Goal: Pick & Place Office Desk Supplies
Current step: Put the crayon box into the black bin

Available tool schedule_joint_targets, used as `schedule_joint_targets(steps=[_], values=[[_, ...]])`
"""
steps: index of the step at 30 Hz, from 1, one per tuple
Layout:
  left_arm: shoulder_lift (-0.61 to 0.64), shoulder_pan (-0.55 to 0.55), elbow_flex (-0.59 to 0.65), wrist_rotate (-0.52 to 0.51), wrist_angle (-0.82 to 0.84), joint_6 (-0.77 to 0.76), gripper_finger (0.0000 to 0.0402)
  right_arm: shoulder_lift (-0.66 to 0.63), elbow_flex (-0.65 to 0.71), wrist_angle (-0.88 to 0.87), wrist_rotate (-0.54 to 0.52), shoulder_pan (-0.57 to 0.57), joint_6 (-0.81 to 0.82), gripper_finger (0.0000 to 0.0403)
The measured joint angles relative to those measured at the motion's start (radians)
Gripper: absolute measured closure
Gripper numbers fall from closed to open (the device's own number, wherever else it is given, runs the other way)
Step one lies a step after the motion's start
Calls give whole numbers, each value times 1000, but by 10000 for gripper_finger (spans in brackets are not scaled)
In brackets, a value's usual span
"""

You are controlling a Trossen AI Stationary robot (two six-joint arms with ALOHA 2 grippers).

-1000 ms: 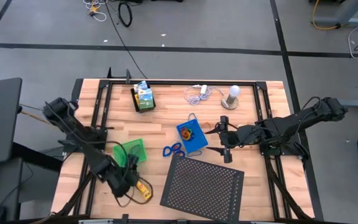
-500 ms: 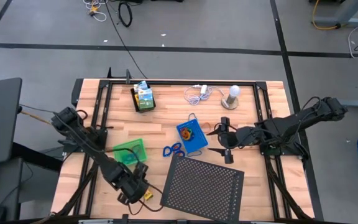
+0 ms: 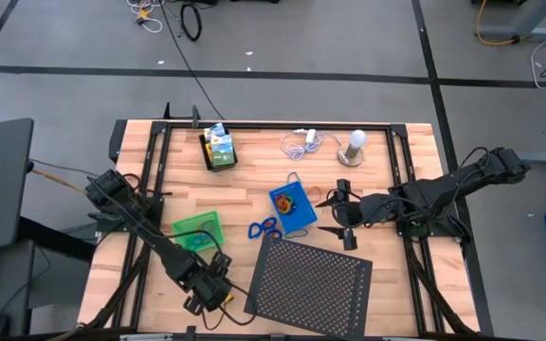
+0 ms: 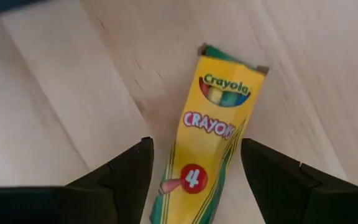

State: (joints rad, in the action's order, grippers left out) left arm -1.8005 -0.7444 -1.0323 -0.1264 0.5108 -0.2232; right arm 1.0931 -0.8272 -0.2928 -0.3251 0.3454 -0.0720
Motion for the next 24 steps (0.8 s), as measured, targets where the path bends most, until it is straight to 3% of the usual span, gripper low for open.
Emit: schedule_joint_targets(steps=[10, 14, 22, 24], values=[[-17, 0, 33, 24, -48, -34, 170, 0, 0, -13, 0, 0, -14, 124], [-17, 0, 34, 19, -47, -47, 216, 0, 0, -13, -1, 0, -17, 124], [-13, 0, 33, 15, -48, -78, 361, 0, 0, -13, -4, 0, -19, 124], [-13, 0, 33, 12, -47, -92, 367, 0, 0, -12, -4, 0, -19, 124]])
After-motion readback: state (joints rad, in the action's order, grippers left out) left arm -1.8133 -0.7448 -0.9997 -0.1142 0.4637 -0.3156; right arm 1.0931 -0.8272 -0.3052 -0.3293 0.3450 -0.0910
